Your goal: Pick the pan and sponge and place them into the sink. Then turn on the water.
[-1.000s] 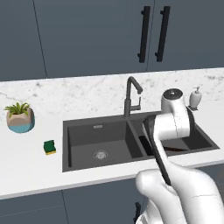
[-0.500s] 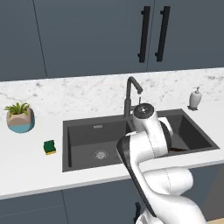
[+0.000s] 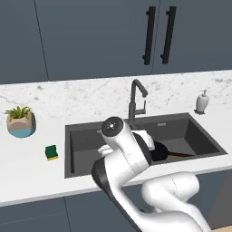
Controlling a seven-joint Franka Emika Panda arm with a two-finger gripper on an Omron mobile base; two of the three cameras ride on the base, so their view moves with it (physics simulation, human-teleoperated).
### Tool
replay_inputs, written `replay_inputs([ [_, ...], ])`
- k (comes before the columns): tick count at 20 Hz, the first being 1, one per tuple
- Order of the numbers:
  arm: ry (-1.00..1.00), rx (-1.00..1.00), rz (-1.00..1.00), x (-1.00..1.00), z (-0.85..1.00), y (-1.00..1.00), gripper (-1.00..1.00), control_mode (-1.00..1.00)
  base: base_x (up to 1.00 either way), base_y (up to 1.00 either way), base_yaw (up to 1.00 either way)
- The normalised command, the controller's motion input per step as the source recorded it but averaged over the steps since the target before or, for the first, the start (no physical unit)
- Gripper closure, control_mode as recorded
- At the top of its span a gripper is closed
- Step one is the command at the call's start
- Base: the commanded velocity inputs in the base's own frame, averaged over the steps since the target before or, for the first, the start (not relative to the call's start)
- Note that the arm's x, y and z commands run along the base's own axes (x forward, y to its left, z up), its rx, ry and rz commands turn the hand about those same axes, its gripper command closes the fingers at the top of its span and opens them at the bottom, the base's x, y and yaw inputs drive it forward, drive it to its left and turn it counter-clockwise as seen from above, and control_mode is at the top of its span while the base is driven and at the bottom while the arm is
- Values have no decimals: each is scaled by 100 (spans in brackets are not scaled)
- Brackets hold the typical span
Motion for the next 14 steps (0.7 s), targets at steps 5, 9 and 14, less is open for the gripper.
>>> replay_inputs([
  [5,1,3,-1,-2,24,84,-100,-100,0,0,0],
  [9,2,1,0,0,18,91,-100,-100,0,0,0],
  [14,4,0,0,1,9,88,-100,-100,0,0,0],
])
